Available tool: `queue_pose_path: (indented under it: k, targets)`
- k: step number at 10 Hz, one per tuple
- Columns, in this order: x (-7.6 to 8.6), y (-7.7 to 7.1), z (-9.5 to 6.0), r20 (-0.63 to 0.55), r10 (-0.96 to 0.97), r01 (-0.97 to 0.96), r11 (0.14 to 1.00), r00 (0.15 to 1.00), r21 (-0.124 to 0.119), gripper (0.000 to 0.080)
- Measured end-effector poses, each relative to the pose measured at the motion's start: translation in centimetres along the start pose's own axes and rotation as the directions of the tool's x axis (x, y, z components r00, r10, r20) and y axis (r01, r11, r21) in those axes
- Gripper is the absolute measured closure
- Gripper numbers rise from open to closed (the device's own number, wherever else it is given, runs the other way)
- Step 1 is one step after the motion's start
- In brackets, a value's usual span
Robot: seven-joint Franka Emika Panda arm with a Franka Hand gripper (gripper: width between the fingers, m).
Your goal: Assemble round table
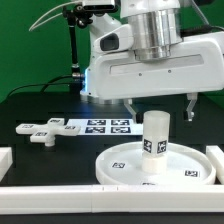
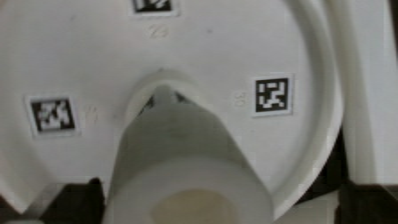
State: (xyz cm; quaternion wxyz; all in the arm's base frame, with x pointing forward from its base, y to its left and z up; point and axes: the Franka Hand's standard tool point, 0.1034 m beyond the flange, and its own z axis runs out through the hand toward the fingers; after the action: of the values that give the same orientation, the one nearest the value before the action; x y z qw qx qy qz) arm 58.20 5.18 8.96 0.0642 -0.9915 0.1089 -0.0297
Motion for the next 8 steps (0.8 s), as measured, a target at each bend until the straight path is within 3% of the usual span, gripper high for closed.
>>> queue_pose_path:
  k: [3, 8]
  targets:
    - [0.48, -0.04, -0.12, -0.028, -0.299, 0.298, 0.954, 0.954, -0.044, 0.015]
    - [0.56, 0.35, -0.08, -0.01, -0.598, 0.597, 0.8, 0.801, -0.053, 0.015]
